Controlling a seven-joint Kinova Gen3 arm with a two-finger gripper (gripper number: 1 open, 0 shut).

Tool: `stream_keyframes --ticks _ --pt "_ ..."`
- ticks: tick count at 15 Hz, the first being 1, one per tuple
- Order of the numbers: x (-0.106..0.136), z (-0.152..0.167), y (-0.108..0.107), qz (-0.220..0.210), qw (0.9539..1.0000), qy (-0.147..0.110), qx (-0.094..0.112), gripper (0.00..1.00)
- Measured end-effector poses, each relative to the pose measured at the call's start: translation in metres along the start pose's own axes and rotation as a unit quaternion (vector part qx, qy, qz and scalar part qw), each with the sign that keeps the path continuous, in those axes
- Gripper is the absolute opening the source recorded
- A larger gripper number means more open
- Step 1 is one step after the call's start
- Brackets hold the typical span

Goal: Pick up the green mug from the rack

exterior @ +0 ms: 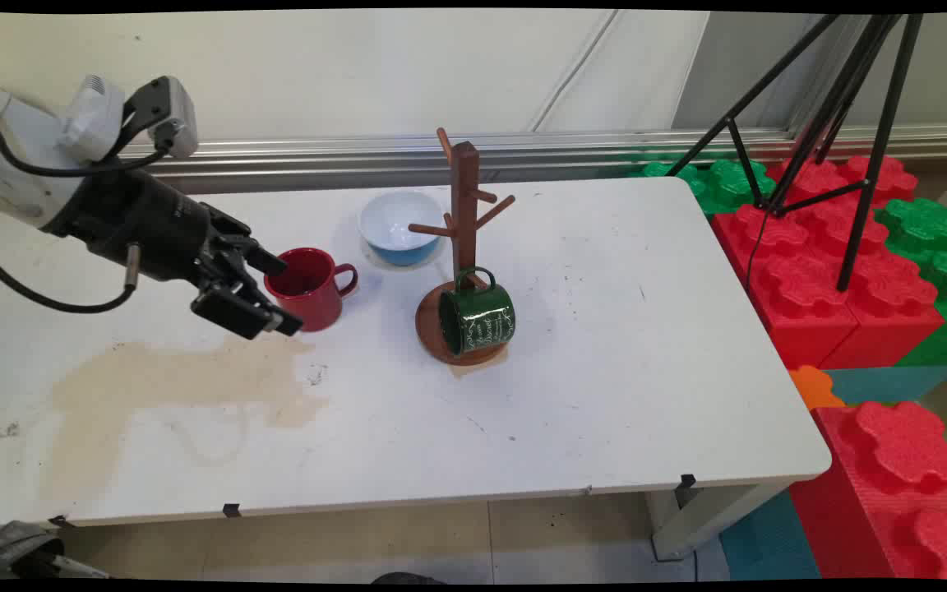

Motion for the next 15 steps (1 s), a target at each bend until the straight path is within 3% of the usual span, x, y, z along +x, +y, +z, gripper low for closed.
stream_keyframes --ticks 7,15 --pt "0.008 0.024 0.006 -0.050 0.9981 0.035 -0.011 1.00" --pt "0.025 0.079 0.011 -0.087 0.9940 0.058 -0.034 1.00"
